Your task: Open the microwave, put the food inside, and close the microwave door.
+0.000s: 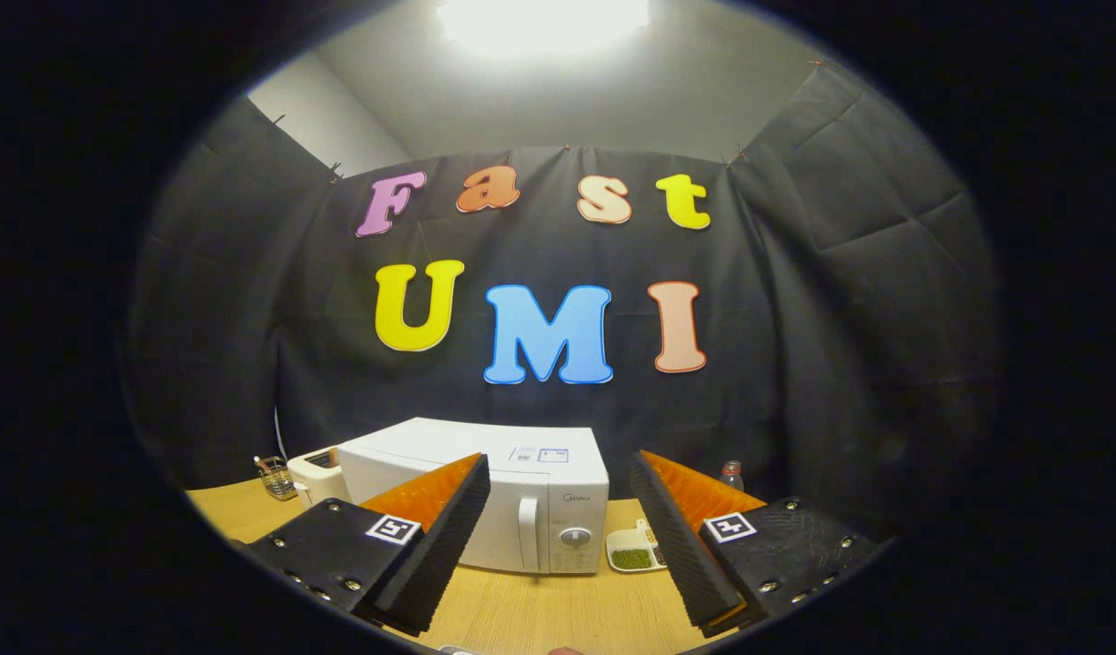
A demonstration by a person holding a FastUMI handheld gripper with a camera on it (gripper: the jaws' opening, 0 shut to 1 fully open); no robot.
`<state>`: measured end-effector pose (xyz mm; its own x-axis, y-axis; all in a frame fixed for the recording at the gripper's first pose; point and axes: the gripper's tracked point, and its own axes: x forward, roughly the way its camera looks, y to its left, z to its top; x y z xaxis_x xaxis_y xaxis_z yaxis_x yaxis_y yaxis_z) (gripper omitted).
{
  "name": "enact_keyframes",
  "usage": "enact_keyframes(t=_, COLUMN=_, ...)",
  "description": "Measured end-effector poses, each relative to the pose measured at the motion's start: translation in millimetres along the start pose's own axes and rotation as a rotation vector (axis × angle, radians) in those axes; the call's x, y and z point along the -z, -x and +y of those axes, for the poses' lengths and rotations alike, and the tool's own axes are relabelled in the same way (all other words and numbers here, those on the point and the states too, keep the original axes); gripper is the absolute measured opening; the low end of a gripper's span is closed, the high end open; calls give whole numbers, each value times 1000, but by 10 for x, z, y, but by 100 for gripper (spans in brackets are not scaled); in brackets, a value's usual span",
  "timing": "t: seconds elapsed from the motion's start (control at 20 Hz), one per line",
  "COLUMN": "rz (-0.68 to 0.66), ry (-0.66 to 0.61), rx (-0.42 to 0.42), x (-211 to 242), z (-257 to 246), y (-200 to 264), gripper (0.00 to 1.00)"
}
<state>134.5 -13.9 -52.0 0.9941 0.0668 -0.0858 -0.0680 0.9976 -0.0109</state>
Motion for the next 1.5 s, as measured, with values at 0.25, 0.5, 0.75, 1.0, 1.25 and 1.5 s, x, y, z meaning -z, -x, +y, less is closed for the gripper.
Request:
enact_keyframes(t=0.25, rz=71, ry=0, rx=-37, x=426, z=125, y=-534, gripper=98)
enact_keyframes(t=0.5, rz=137, ry=10, rx=-65, x=851, z=255, y=-965, gripper=98)
enact_keyframes(t=0.75, rz=221, ry=24, rx=-93, x=1325, z=351, y=-1252, gripper=98)
enact_keyframes(t=1.0, rz=309, ry=-23, rx=-88, x=1686, z=358, y=-1443, gripper=84)
enact_keyframes(t=1.25, rz=340, ry=-45, rx=-80, x=1767, z=342, y=-1485, gripper=59)
enact_keyframes(t=1.5, rz=363, ry=-45, rx=-77, x=1793, z=385, y=-1471, gripper=42)
